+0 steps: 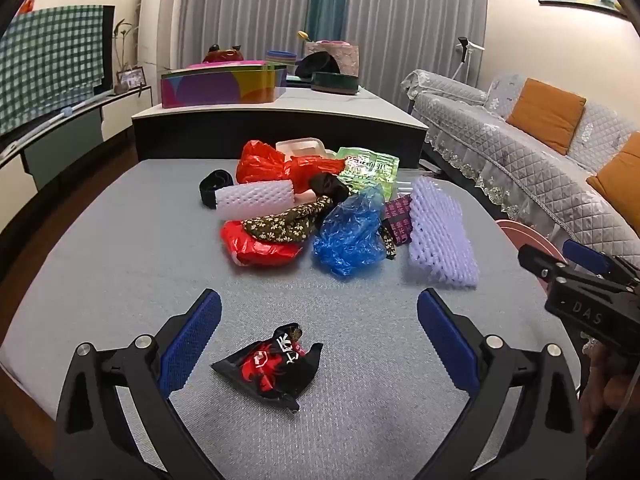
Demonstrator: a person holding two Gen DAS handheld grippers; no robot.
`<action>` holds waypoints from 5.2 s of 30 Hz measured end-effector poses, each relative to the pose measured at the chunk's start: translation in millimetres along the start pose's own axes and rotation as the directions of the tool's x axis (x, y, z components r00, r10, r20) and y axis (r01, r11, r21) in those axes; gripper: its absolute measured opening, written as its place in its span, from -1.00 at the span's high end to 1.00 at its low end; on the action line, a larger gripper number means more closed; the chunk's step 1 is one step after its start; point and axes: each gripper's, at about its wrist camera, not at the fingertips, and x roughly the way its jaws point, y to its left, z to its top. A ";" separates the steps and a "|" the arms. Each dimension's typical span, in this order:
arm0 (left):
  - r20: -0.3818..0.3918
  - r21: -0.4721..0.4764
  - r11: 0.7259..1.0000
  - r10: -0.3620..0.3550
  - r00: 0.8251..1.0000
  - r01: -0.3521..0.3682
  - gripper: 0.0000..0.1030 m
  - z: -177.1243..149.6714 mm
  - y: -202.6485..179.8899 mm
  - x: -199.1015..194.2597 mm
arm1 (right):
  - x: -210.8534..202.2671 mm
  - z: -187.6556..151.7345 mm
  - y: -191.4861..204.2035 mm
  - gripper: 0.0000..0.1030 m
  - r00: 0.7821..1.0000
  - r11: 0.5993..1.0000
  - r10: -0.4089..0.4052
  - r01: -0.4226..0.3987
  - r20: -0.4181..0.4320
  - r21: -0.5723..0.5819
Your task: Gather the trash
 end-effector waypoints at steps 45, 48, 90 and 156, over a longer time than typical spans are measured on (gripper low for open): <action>0.005 0.007 1.000 -0.007 1.000 0.007 -0.85 4.9 -1.3 -2.5 | -11.4 3.0 2.0 -0.43 0.999 1.000 0.000 0.001 0.054 -0.020; 0.004 0.008 1.000 -0.007 1.000 0.007 -0.85 4.7 -1.2 -2.5 | -11.3 3.2 1.8 -0.43 0.999 1.000 0.001 0.000 0.053 -0.019; -0.157 -0.052 0.997 0.055 0.986 -0.064 -0.76 -31.7 30.2 33.0 | 46.9 4.9 16.5 -0.23 0.994 0.994 0.099 -0.096 -0.053 0.047; 0.061 0.173 0.956 -0.249 0.967 0.235 0.19 80.8 -136.9 20.1 | -32.2 72.0 -171.2 0.59 0.997 0.998 -0.066 0.065 0.035 0.014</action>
